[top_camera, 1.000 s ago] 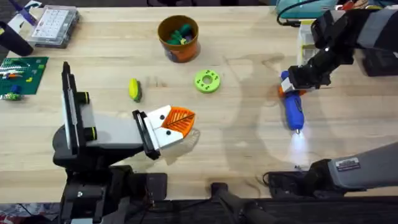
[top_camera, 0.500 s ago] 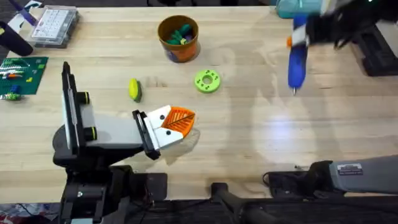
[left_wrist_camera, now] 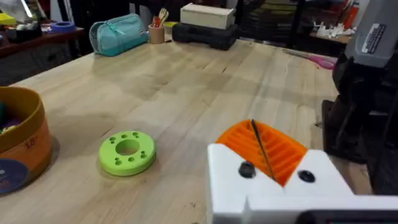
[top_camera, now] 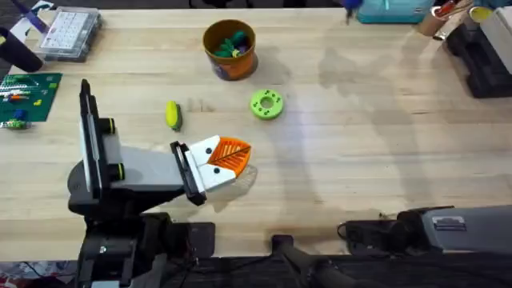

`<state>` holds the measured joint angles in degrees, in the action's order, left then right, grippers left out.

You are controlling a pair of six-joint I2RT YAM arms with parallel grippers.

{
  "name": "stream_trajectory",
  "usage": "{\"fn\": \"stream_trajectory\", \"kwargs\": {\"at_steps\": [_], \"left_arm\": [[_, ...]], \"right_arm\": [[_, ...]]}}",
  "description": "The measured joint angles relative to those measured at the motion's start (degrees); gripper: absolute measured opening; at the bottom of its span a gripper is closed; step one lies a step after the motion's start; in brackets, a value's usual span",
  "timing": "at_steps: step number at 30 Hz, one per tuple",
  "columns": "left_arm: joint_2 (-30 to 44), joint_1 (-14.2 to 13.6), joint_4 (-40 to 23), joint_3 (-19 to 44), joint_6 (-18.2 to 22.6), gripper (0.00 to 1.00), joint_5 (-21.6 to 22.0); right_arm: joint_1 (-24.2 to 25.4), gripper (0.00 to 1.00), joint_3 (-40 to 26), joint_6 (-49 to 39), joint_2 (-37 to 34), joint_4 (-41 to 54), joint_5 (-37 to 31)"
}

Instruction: Pick up the gripper from the table and insert it into the empty holder that is missing its gripper. Then pick up a screw, insert it into the mounting hole, and use the screwdriver to tighten it. Finally, clean up the table by picking up the vegetable and placing it into the bucket.

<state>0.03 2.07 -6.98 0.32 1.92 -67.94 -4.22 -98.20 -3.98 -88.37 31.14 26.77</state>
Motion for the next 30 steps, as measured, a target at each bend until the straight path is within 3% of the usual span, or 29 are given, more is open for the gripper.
{"fn": "stream_trajectory", "kwargs": {"at_steps": [10, 20, 24, 25, 30], "left_arm": [[0.0, 0.0, 0.0, 0.0, 0.0, 0.007, 0.0], [0.0, 0.0, 0.0, 0.0, 0.0, 0.007, 0.0], [0.0, 0.0, 0.0, 0.0, 0.0, 0.007, 0.0], [0.0, 0.0, 0.0, 0.0, 0.0, 0.007, 0.0], [0.0, 0.0, 0.0, 0.0, 0.0, 0.007, 0.0]], "right_arm": [[-10.0, 0.025, -0.3, 2.6, 8.1, -10.3, 4.4], [-16.1, 0.025, 0.8, 5.0, 9.3, -17.9, 14.8], [-18.9, 0.025, 4.6, 5.9, 9.3, -23.4, 16.5], [-20.3, 0.025, 9.6, 8.1, 9.3, -31.7, 19.7], [-21.5, 0.024, 17.1, 12.6, 9.3, -46.4, 24.4]]}}
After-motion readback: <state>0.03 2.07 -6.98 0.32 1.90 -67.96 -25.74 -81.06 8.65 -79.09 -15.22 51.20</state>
